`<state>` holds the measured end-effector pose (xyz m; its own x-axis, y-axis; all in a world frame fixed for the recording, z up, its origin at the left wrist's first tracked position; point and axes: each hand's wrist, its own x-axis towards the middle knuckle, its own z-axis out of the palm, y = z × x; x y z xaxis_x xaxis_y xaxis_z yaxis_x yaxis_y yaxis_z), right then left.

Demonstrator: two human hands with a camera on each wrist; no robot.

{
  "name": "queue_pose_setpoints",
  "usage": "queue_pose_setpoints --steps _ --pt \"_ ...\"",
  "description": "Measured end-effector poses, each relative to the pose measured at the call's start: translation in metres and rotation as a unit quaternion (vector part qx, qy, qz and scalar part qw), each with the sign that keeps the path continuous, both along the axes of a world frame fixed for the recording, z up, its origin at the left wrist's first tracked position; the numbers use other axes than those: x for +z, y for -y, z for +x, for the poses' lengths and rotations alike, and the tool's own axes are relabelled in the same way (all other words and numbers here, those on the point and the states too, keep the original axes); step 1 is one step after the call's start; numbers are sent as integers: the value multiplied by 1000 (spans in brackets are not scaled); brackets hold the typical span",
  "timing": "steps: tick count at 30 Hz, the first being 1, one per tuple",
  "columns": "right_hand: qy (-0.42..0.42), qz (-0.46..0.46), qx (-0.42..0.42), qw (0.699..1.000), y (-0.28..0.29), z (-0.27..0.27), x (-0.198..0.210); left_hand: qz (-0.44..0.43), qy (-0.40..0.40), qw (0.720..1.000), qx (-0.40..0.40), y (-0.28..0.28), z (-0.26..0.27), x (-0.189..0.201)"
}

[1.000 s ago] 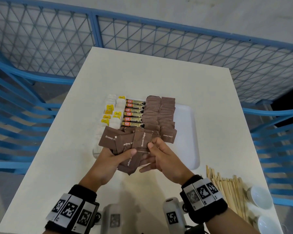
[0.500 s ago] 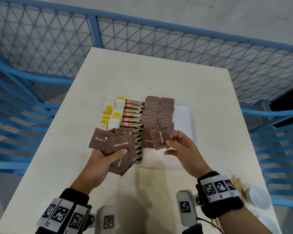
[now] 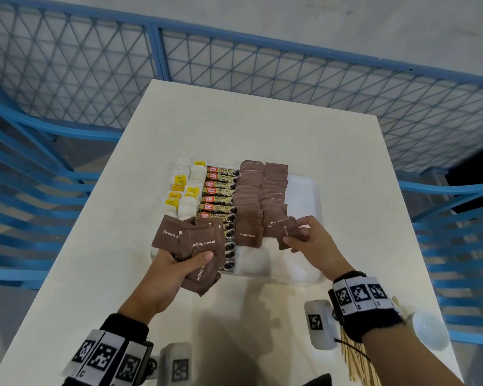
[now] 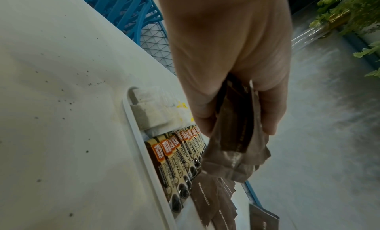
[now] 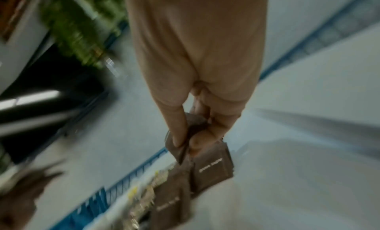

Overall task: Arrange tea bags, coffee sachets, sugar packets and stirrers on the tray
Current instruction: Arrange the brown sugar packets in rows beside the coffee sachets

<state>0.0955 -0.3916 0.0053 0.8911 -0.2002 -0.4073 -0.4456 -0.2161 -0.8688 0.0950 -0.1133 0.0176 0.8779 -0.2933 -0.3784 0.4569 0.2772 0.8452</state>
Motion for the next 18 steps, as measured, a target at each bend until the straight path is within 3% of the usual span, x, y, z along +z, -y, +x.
queue_pose_setpoints --steps 3,6,18 --pt "4 -133 29 991 6 9 -10 5 6 1000 4 1 0 1" --pt "17 -192 70 979 7 18 -13 4 6 1000 6 2 0 3" --pt "32 -269 153 951 -5 36 -26 4 -10 1000 -1 8 0 4"
